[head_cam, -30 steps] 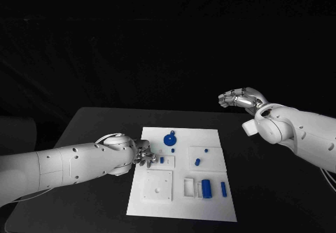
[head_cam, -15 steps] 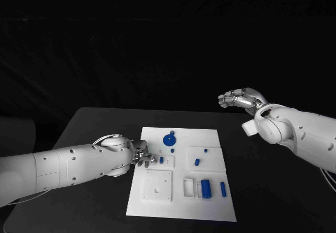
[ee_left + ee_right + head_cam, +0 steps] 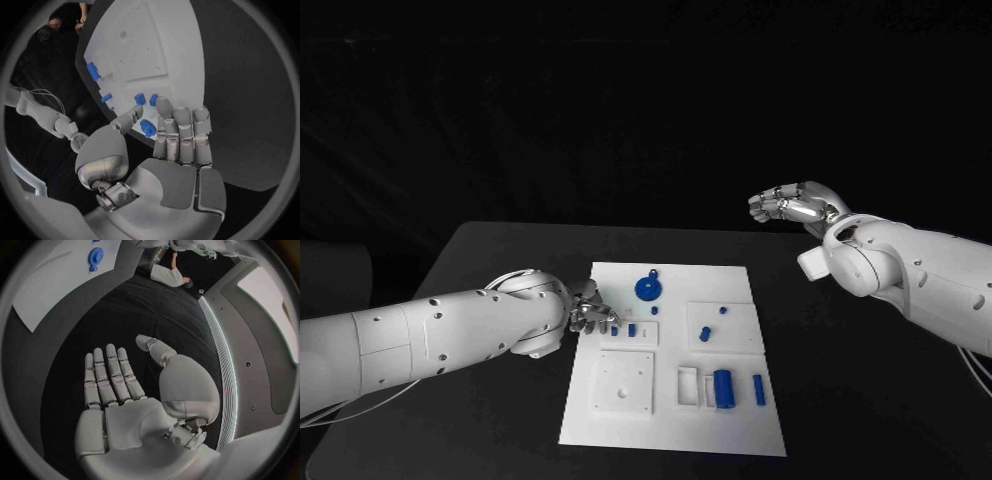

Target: Assemble the parts on the task board

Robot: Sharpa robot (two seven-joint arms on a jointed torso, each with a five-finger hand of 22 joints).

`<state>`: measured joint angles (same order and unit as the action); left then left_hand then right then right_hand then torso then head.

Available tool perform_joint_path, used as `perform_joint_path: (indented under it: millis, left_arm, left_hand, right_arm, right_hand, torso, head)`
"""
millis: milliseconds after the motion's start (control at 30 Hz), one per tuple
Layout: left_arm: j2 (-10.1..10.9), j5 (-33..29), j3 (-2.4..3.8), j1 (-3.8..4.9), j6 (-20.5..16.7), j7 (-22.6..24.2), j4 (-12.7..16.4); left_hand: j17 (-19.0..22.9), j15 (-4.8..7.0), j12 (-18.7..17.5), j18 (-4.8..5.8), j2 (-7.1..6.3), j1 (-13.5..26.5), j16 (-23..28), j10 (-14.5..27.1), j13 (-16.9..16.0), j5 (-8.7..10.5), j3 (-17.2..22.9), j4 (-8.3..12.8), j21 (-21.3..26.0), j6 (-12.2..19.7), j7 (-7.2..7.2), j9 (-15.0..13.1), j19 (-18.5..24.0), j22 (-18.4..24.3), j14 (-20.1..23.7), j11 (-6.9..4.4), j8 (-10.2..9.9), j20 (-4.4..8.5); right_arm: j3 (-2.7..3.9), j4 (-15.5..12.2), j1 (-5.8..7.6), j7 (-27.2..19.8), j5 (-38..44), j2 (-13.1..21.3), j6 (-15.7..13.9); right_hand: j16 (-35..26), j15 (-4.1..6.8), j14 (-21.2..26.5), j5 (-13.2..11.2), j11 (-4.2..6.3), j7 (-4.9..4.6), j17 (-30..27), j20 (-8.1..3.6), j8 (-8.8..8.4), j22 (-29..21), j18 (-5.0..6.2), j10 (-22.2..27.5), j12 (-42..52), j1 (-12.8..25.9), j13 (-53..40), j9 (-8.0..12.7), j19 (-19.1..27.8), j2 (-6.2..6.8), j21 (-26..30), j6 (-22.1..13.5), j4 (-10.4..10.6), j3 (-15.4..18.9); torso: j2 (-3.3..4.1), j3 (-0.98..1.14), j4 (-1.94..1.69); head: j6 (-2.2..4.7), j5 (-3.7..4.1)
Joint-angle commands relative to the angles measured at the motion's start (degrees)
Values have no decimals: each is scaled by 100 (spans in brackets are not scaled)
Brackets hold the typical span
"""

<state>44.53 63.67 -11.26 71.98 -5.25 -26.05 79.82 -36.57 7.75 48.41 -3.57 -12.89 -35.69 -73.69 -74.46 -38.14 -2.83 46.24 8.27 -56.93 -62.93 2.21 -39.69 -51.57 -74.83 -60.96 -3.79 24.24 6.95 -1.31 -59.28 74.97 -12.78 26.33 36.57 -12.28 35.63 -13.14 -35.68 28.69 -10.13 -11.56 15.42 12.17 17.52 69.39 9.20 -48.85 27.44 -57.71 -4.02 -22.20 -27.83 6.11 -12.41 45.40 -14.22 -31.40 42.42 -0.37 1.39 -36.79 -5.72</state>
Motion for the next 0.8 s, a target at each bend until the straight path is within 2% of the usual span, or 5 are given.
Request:
perform_joint_path:
  millis: [33,233,433,533,800]
  left_arm:
    - [41,-979,38,56,-143,208,13]
    - [74,-1673,139,151,-391,632,17]
    - [-3,-1735,175,177,-993,1550,-69]
    - [-48,-1322,175,182,-1237,1977,-89]
    - [-322,386,167,182,-1580,2718,-185]
  left_hand:
    - [8,-8,32,48,-21,-59,-2,70,-13,3,-12,24,23,74,14,0,51,-9,55,7,26,550]
    - [67,-51,19,96,-118,-85,35,328,11,7,-101,31,108,430,123,69,188,2,242,101,-66,527]
    - [386,-425,-575,234,26,-608,603,1125,356,1,-62,278,609,977,384,128,787,166,919,380,-171,237]
    - [568,-684,-1042,245,363,-1296,920,1434,673,-10,-293,637,859,1169,505,158,1050,240,1137,564,-168,-18]
    - [714,-855,-2421,149,158,-2679,1160,1615,1630,1,-538,743,1054,1360,527,410,1078,282,1106,938,-417,-209]
  right_arm:
    - [2,2,-7,-59,28,1,-19]
    - [2,21,-10,-41,26,-6,15]
    - [2,30,-11,-36,26,-8,21]
    - [2,39,-12,-38,25,-18,22]
    - [1,71,-12,-38,25,-36,23]
  right_hand:
    - [33,3,36,45,-13,-52,-9,17,27,12,-85,-46,-31,48,9,10,-20,-19,23,21,14,17]
    - [46,7,25,81,-7,-47,-16,17,36,24,-80,-62,-23,48,6,9,-36,-20,30,35,22,11]
    - [48,7,25,82,-7,-47,-18,17,36,26,-79,-62,-24,49,6,9,-37,-17,33,35,23,12]
    - [48,7,25,81,-7,-47,-19,16,36,27,-79,-61,-24,48,6,10,-37,-17,34,35,22,12]
    - [50,8,25,81,-6,-46,-22,15,36,29,-77,-62,-24,42,7,10,-39,-19,37,35,20,9]
  torso:
    - [-3,10,1]
    - [4,6,-1]
    - [3,7,5]
    - [4,11,4]
    - [4,8,6]
  head:
    - [13,-5]
    - [29,-3]
    - [48,0]
    - [61,7]
    - [90,32]
